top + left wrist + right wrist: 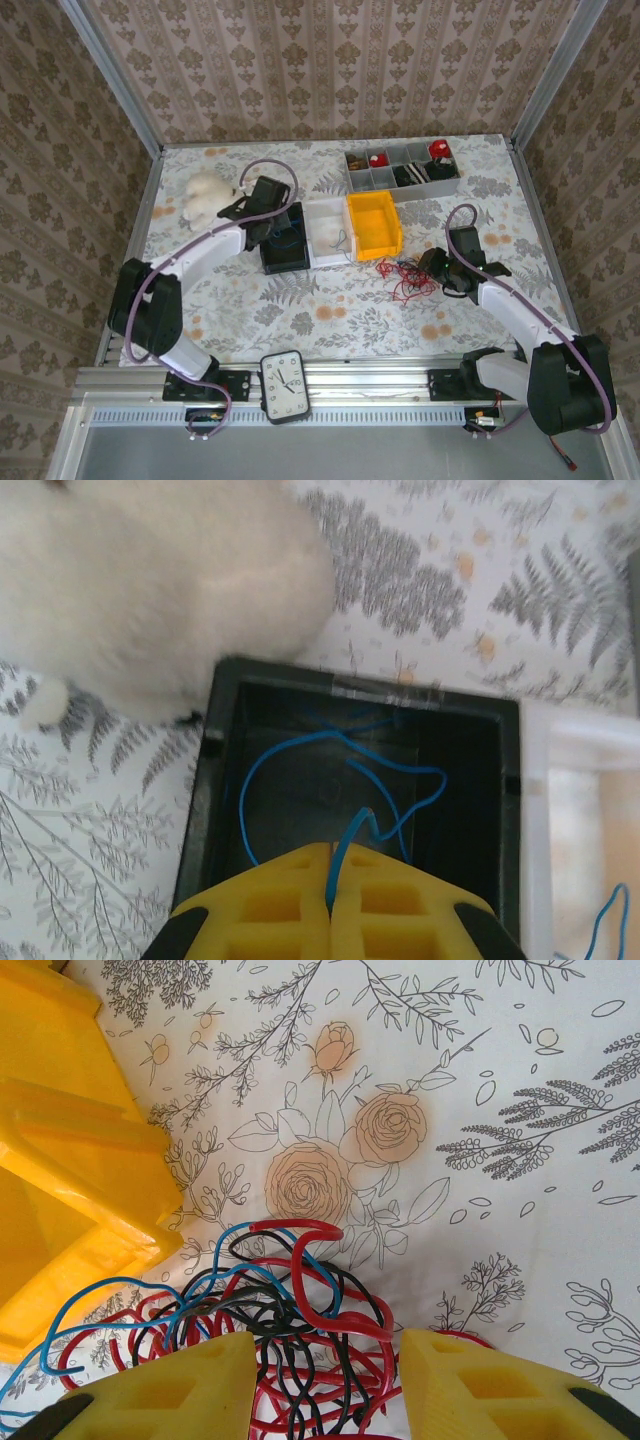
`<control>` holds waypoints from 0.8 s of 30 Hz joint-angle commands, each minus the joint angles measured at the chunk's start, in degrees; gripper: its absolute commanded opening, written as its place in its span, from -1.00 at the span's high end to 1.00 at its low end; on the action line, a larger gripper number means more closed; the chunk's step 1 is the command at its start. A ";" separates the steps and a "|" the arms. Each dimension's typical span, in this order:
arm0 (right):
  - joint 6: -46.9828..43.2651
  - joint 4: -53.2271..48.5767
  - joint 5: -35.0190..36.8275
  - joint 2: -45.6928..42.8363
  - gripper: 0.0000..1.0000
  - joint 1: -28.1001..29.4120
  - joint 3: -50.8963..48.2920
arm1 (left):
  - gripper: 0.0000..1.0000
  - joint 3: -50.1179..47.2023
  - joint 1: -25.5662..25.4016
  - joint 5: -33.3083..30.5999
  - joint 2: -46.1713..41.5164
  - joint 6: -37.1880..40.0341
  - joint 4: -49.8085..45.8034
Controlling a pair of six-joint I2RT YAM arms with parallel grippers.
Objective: Untangle the cables
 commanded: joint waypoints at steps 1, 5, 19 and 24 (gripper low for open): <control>-1.32 -2.24 1.58 -0.95 0.14 -0.23 0.59 | 1.00 3.70 0.13 3.04 2.32 -2.47 -5.59; -1.50 -2.23 1.75 -1.23 0.14 -0.23 0.44 | 0.40 4.82 -0.17 1.73 2.90 -3.20 -7.20; -2.08 -1.97 0.81 -2.13 0.13 -0.15 0.00 | -0.53 7.19 -0.67 -6.42 1.62 -2.82 -5.68; -2.03 -1.92 0.78 -1.76 0.13 -0.15 -0.09 | -0.45 6.56 -0.53 -4.91 2.18 -2.91 -5.26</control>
